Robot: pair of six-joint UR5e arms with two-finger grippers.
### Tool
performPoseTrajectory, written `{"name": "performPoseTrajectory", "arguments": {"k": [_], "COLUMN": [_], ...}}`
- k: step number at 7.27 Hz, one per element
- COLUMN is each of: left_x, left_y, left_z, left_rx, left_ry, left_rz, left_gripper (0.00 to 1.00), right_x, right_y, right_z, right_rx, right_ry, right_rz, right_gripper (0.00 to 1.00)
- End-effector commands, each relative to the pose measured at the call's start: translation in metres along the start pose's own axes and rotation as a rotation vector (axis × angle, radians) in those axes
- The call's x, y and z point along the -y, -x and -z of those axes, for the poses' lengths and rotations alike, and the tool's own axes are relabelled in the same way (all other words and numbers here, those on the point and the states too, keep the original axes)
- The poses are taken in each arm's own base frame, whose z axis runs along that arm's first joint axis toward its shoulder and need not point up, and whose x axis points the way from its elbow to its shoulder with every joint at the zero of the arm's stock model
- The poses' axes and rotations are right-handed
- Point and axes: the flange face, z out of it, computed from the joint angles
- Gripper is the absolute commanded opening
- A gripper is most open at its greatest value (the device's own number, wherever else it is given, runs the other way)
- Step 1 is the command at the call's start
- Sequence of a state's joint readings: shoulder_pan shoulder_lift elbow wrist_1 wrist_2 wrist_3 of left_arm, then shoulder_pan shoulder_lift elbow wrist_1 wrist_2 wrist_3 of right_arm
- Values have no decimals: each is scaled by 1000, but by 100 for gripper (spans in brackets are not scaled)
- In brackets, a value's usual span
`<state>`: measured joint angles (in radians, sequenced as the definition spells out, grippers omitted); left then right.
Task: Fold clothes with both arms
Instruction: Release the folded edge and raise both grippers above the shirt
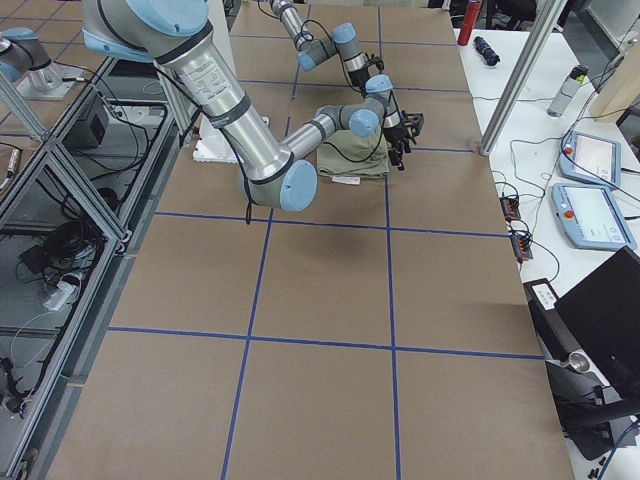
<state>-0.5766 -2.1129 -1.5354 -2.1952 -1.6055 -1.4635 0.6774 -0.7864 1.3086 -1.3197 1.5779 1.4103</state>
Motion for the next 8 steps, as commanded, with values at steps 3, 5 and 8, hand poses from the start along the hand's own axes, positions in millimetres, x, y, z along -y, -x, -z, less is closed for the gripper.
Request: {"name": "performPoseTrajectory", "arguments": {"k": [3,5,8], "left_x": [2,16,20], "left_y": [-1,7,16], "left_z": [-21,-26,-34], "left_rx": [5,11,38], "left_ry": [-21,-69,-74], "left_rz": [45,43,44], "left_gripper": [28,25,0], "right_x": [-2,-2,-3], "right_y": [-1,-1,-2], "right_z": [-1,-1,-2], "right_rx": [5,5,2], "right_ry": [5,5,2], "right_rz": [1,1,-1], "right_gripper": [100,100,100]}}
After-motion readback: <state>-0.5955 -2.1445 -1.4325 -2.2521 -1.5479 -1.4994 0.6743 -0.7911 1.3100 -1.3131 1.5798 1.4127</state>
